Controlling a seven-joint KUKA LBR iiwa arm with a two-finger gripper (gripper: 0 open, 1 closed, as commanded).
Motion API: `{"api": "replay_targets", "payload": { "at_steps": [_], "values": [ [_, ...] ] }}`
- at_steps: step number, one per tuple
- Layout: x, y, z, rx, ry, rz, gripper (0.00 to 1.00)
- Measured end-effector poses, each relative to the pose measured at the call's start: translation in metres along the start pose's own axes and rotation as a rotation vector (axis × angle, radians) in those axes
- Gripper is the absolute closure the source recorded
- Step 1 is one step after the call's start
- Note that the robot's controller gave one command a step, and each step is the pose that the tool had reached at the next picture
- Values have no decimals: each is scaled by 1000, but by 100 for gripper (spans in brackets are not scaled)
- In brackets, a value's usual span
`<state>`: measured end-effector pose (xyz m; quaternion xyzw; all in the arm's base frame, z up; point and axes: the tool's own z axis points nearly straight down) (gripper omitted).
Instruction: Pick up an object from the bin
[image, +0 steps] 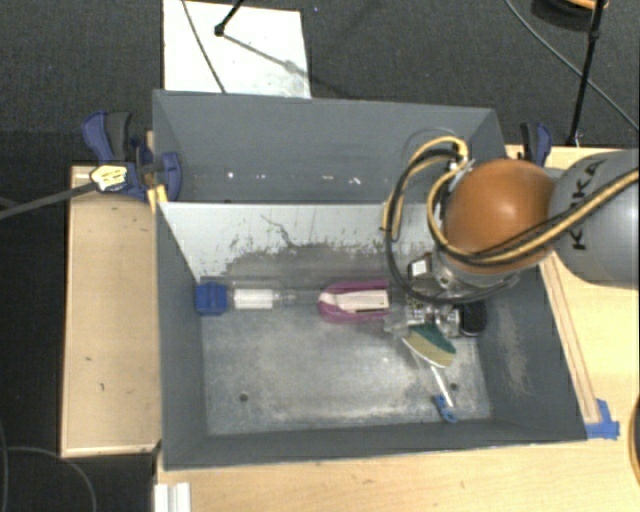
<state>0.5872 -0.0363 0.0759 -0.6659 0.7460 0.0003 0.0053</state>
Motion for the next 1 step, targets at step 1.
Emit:
{"api": "replay_targets", "payload": {
  "at_steps": [1],
  "values": [
    [65, 10, -181, 1, 9, 10, 100]
  ]
}}
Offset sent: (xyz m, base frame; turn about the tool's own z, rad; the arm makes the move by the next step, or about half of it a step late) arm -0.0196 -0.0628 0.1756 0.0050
